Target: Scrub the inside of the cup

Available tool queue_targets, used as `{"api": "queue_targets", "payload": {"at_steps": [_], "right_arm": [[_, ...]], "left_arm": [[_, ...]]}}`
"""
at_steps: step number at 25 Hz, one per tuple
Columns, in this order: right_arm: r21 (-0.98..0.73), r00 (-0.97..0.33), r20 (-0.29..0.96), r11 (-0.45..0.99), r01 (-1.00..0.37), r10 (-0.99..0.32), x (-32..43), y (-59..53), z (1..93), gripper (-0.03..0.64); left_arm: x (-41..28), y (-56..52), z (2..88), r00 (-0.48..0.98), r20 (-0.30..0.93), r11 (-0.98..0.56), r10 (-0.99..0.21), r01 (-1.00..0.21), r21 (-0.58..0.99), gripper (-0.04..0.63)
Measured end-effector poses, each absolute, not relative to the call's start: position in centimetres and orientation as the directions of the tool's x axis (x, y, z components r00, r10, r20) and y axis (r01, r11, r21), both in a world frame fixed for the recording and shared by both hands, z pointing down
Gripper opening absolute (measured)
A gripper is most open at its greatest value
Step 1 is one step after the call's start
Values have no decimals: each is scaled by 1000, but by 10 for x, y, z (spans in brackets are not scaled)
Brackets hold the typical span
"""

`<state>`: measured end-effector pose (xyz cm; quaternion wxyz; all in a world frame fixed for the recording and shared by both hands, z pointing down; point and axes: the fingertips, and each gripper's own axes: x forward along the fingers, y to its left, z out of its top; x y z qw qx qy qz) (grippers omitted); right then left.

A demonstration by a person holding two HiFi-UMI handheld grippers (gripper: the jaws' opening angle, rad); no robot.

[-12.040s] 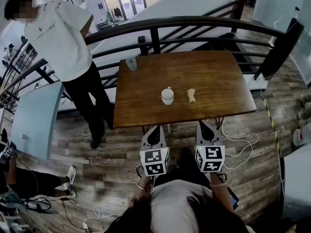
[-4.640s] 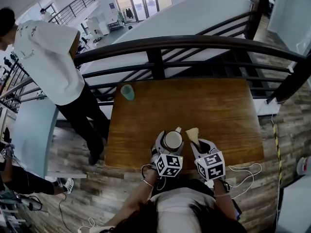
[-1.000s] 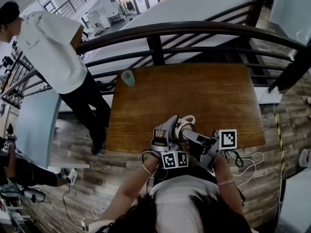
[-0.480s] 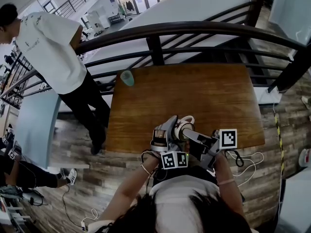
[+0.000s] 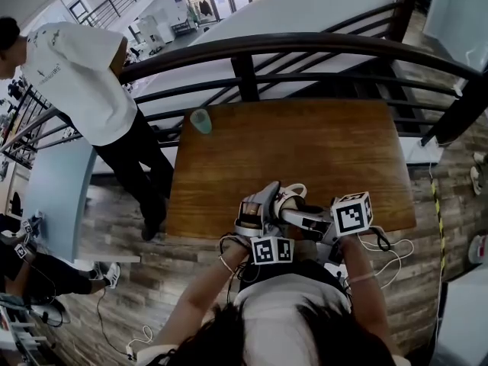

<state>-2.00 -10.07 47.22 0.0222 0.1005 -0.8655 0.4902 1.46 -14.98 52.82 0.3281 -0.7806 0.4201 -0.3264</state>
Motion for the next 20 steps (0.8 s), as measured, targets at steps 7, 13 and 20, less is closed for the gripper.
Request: {"api": "queue_targets", "payload": {"at_steps": [7,13,20], "right_arm": [[-727,-947,316,627,-281,-58,-21,-92,480,74],[-621,-889,458,721,-308,15,-27,-85,490,74],[-496,-813,580,814,-301,53,-30,-79,505,74]], "left_arm": [[20,-148,530,441,254,-445,-861,-412,-795,403],[18,-147,534,448,279,-464,-849,-382,-799,403],[15,-146,543,448,300,-479,-843,-368,-797,403]]}}
